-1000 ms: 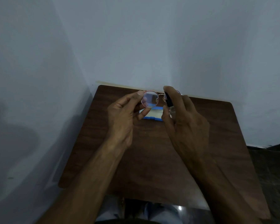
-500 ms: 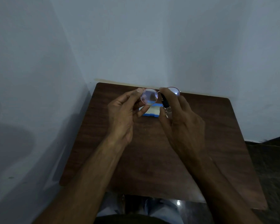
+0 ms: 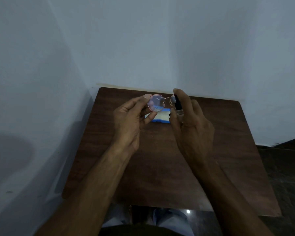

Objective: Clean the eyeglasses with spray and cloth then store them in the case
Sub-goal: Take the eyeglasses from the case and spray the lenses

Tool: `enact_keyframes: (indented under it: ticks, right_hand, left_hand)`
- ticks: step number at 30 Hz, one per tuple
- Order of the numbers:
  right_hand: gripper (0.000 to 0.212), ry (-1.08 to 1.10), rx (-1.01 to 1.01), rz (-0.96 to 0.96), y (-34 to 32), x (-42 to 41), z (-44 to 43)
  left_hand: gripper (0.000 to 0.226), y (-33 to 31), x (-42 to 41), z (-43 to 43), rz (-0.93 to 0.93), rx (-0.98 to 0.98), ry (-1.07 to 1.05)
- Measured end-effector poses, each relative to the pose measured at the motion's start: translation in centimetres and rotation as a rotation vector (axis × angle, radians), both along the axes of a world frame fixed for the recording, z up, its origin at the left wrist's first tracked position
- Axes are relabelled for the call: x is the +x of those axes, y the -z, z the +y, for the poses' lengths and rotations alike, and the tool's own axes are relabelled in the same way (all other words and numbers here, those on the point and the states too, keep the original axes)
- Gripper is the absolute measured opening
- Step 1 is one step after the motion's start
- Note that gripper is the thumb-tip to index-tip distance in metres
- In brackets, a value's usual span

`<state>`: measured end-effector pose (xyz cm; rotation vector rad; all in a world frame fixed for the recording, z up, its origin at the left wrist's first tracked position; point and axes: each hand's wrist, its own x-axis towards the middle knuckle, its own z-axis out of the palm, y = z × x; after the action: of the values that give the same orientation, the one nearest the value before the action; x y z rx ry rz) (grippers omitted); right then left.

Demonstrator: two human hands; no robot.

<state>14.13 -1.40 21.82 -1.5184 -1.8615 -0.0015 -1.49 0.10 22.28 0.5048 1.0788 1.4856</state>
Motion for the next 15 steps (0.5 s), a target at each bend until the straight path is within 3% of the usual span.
enact_keyframes:
  ticks: [4,9,15]
  right_hand:
    - [0.058,-0.022,0.011,-0.032,0.5,0.4,-0.6]
    - [0.059,0.081,0.007,0.102,1.3,1.8,-0.6]
    - [0.050,0.097,-0.038,0.043,2.2,4.0,0.0]
  left_hand:
    - [0.017,0.1,0.0,0.2,-0.010,-0.024,-0.003]
    - [0.012,0.2,-0.1,0.4,-0.032,-0.053,-0.006]
    - [0.016,0.5,-0.2,0.5,-0.040,-0.061,0.005]
